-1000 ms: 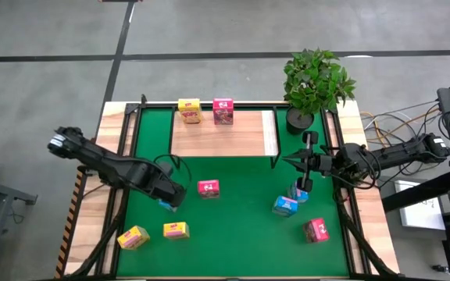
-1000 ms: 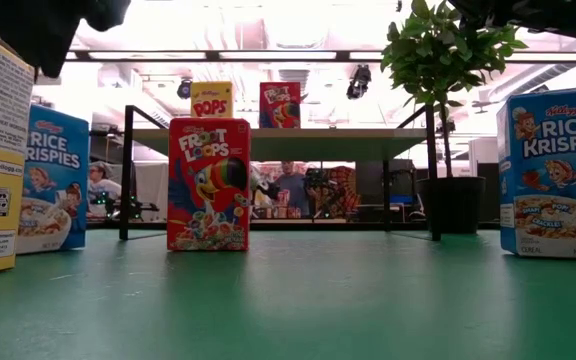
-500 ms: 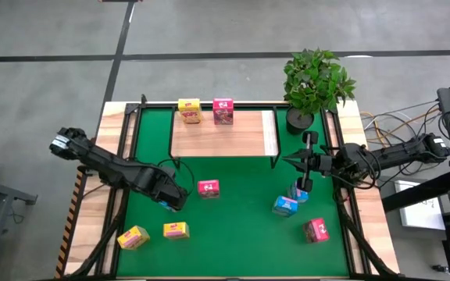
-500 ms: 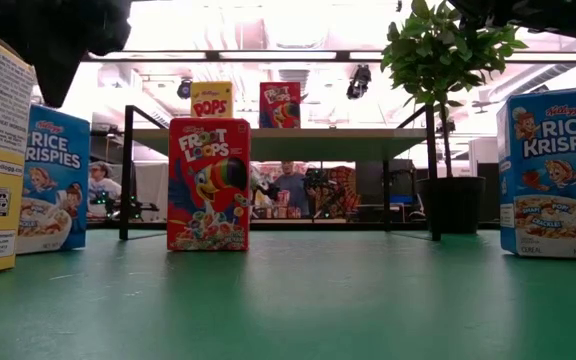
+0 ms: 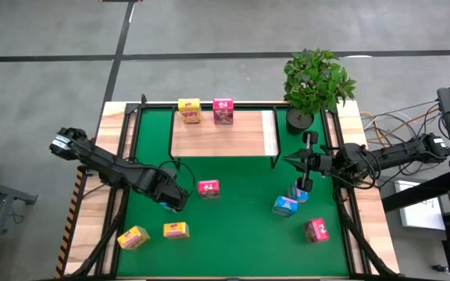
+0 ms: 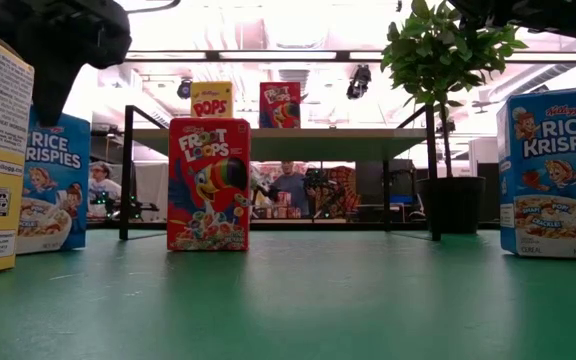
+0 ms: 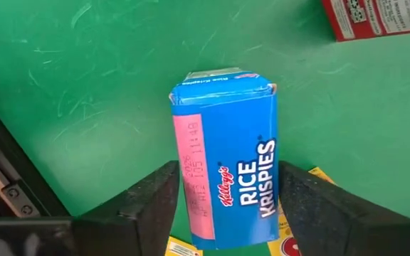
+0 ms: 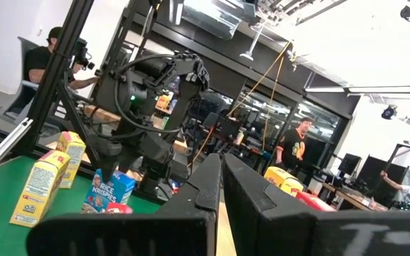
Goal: Stack cereal on shelf
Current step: Put the top left blue cereal box on the shelf
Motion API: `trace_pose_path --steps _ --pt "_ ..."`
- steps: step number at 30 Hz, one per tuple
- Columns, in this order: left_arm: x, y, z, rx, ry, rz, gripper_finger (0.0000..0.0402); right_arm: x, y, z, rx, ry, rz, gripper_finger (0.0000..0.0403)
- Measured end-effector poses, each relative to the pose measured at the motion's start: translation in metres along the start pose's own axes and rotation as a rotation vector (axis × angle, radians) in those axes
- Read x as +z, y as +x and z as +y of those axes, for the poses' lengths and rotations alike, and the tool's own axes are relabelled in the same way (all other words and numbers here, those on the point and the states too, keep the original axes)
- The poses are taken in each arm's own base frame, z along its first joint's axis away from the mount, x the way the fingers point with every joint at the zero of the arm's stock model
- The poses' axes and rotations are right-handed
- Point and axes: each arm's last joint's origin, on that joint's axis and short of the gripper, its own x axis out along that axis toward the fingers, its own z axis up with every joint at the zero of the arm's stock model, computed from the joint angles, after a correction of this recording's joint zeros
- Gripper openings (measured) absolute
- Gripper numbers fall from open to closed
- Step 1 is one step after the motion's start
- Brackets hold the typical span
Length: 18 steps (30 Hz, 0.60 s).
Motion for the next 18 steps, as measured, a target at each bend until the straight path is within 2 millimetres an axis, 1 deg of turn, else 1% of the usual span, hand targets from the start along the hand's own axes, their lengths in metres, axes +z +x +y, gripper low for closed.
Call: trace_pose_path --steps 6,10,13,18 --pt "0.001 0.000 0.000 -0.002 0.006 0.000 0.0176 0.000 0.000 0.000 0.000 0.000 0.000 0.0009" --pt "0.002 -0.005 -0.003 -0.022 0.021 -0.001 0.0162 0.000 0.000 0.000 0.000 -0.001 0.000 0.0009" --pt "0.003 -0.017 -0.007 -0.061 0.063 -0.001 0.0156 0.001 0.000 0.000 -0.001 -0.002 -0.003 0.0009" --pt "0.007 -0.050 -0.019 -0.183 0.199 -0.045 0.0153 0.005 -0.005 -0.003 -0.004 0.014 -0.020 0.0009"
